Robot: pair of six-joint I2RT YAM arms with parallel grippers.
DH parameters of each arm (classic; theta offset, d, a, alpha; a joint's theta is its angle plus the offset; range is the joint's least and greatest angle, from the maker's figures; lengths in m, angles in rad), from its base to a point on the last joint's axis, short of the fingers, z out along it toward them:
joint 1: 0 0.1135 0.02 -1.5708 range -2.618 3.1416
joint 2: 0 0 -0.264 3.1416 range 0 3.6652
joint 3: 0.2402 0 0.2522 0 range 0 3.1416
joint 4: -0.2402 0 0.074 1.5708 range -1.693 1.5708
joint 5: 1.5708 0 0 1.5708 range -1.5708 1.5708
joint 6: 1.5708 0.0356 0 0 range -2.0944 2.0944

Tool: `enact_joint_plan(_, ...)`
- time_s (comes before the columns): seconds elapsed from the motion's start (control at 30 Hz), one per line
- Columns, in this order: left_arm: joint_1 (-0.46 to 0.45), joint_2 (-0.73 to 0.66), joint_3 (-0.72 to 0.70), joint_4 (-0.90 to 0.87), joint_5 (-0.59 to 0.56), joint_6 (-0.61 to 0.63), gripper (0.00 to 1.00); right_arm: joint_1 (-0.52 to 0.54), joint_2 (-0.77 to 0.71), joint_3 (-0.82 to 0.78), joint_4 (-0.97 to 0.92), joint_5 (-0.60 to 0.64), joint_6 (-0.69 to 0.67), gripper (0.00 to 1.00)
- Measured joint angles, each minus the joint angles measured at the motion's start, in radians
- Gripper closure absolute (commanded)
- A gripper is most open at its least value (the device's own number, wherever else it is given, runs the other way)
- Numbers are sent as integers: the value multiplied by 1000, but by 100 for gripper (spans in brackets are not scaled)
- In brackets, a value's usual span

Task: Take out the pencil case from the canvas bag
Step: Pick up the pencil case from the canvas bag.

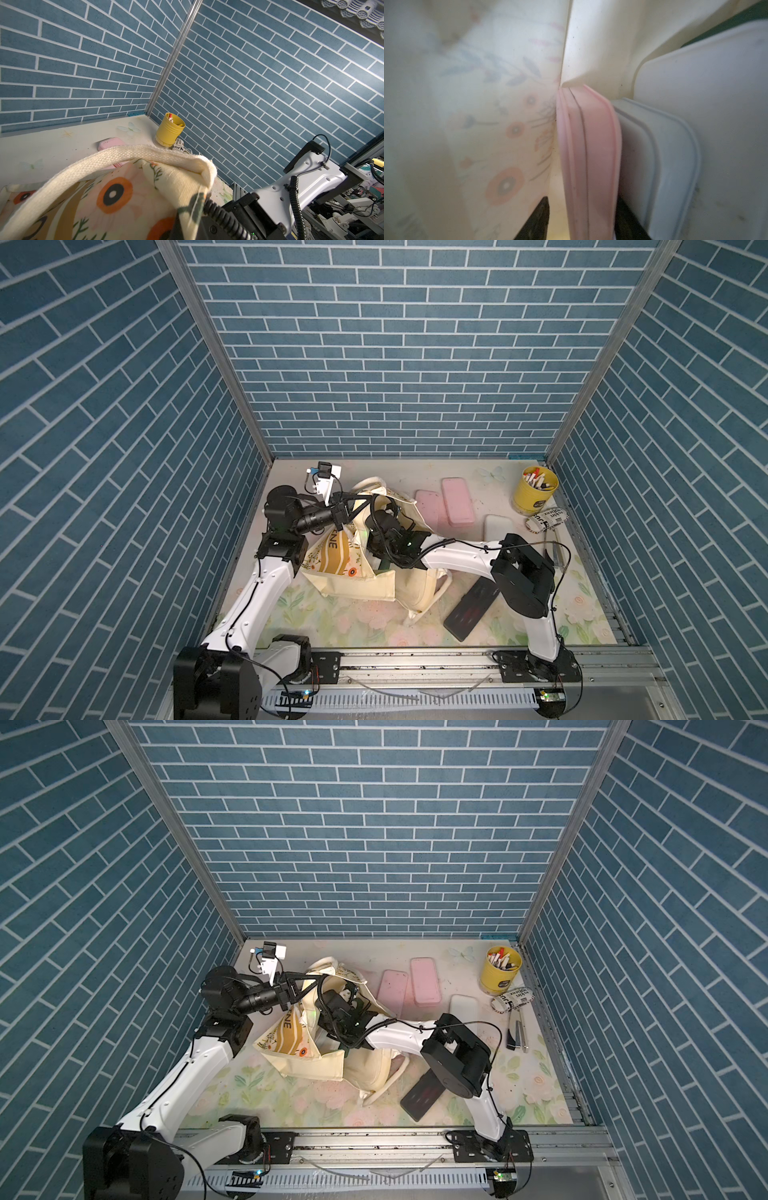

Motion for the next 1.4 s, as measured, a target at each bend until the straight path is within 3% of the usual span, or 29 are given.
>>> enact_joint_plan(0.47,-8,15,-4,55,8,-23,100,-25,2,-40,96,-50,-2,64)
enact_joint_plan(0.8,-8,15,-31,111,22,-35,100,-33,17,-42,135,-90,-7,51)
enact_joint_plan(1.03,-9,35,-43,130,18,-64,100,-55,69,-35,232,-150,45,53)
enact_joint_plan(1.3,-29,50,-51,183,29,-111,100,-61,93,-29,273,-165,67,64)
enact_joint_plan(1.4,-31,64,-51,208,34,-127,100,-64,96,-29,277,-168,68,61)
